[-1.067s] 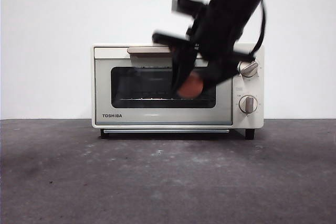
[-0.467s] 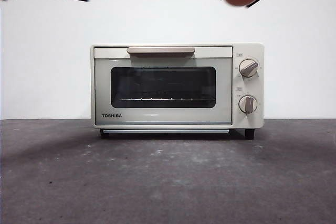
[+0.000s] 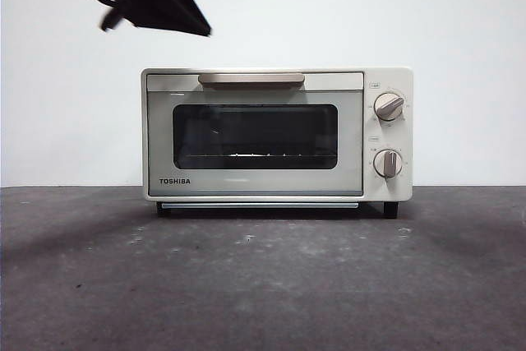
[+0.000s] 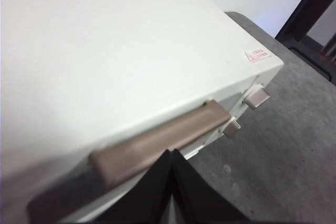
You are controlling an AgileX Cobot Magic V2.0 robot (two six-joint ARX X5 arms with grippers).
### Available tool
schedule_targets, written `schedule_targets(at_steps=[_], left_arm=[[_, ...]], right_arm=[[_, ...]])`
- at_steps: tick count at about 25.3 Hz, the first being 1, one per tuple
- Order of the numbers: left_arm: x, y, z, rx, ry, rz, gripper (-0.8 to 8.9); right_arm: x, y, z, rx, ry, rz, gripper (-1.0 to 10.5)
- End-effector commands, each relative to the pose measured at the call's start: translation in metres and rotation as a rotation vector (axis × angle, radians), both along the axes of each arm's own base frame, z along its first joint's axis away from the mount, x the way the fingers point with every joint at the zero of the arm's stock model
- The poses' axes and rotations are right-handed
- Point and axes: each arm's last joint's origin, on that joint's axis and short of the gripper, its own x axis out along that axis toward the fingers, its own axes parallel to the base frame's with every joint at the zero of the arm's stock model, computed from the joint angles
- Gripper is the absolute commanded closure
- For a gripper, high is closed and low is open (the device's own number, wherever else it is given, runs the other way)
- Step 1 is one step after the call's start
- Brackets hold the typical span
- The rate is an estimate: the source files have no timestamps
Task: Eggoven
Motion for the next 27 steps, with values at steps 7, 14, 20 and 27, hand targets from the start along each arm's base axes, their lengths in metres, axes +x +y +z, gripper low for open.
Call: schedule_targets(at_steps=[7, 14, 20, 27], left_arm=[[0.033, -0.037, -0.017, 0.102, -0.042, -0.025, 8.06], [0.039, -0.048, -0.034, 0.193, -0.060, 0.015, 8.06], [0.041, -0.049, -0.038, 0.201, -0.058, 0.020, 8.06], [0.041, -0.054, -0.054, 0.248, 0.009, -0.005, 8.06]], right_arm=[[-0.019, -0.015, 0.016, 0.035, -0.079, 0.016, 9.4], [-0.029, -0.025, 0.021, 0.041, -0.132, -0.019, 9.4], [-0.035, -0.030, 0.023, 0.052, -0.145, -0.019, 9.4], [-0.035, -0.030, 0.022, 0.040, -0.130, -0.019, 9.4]])
